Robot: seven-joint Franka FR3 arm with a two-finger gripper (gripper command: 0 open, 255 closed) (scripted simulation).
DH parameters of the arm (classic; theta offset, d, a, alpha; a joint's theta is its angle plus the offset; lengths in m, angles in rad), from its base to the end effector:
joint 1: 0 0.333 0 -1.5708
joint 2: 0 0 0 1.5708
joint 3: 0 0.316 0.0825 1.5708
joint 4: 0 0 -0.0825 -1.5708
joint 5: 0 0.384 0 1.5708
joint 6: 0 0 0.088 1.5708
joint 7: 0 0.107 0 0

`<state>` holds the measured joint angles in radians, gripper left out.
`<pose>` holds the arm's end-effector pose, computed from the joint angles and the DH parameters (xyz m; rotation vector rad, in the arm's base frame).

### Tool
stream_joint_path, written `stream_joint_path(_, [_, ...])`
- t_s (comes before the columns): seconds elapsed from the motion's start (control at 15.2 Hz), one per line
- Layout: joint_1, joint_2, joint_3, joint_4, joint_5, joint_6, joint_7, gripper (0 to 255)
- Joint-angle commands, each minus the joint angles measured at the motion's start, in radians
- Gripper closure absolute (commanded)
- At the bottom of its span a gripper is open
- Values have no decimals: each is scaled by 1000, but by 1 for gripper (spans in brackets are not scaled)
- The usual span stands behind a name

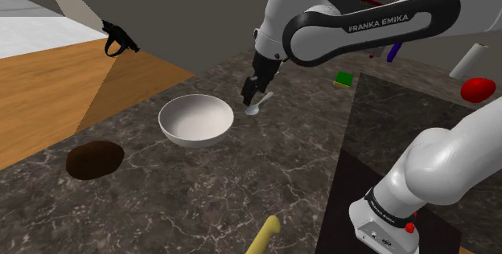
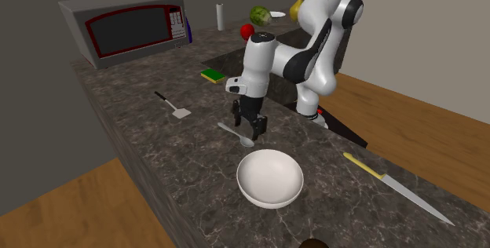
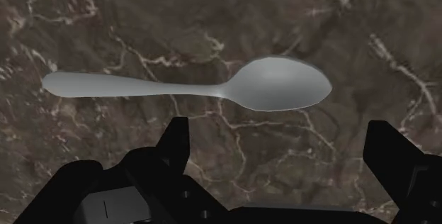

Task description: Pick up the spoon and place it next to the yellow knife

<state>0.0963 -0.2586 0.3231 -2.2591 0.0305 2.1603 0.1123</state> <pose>0.4427 0.2061 0.4762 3.0851 0.4473 0.2445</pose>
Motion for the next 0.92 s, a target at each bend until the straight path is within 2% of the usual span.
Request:
stream_joint_path(0.0, [2,39,14,7,-12,33,17,0])
stream_joint_path(0.46, [-3,89,21,-33,-32,122,31,0])
stream_joint_path(0.86, [-3,89,21,-33,-32,122,31,0])
